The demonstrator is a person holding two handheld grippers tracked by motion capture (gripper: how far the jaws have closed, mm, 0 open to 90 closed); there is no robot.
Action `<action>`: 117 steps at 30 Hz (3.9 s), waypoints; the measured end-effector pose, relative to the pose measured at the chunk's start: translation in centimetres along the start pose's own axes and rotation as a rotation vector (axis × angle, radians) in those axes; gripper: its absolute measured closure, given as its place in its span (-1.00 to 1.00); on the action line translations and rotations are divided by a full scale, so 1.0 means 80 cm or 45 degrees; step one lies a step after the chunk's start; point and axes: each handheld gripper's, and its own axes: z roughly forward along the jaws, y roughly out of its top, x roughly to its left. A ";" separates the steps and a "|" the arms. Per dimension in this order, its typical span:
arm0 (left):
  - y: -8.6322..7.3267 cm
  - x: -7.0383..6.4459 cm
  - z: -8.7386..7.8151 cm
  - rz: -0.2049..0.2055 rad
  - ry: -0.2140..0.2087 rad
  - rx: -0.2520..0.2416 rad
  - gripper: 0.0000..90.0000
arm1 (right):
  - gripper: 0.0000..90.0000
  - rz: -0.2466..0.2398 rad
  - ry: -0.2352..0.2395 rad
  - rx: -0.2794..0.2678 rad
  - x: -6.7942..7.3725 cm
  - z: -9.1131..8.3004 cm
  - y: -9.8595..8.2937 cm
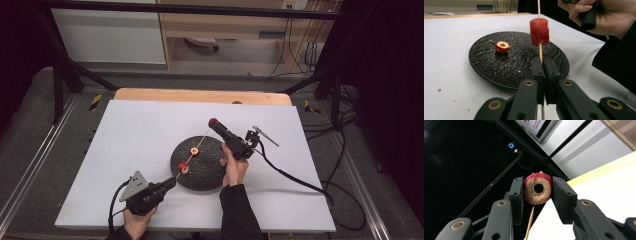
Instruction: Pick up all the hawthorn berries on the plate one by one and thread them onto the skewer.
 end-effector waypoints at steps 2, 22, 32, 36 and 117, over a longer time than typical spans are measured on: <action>0.000 -0.001 0.001 -0.001 -0.002 0.000 0.96 | 0.41 0.008 0.003 -0.004 -0.001 0.000 -0.002; -0.001 -0.003 0.005 -0.022 0.005 -0.009 0.96 | 0.41 0.057 0.036 -0.025 -0.002 0.001 -0.010; 0.003 -0.014 0.016 -0.046 0.025 -0.051 0.96 | 0.41 0.073 0.048 -0.036 0.000 0.000 -0.012; 0.007 -0.018 0.023 -0.067 0.030 -0.069 0.96 | 0.41 0.067 0.049 -0.029 0.000 -0.001 -0.012; 0.034 0.009 0.033 -0.082 0.061 -0.073 0.97 | -0.27 -0.273 -0.103 0.288 0.019 -0.028 -0.026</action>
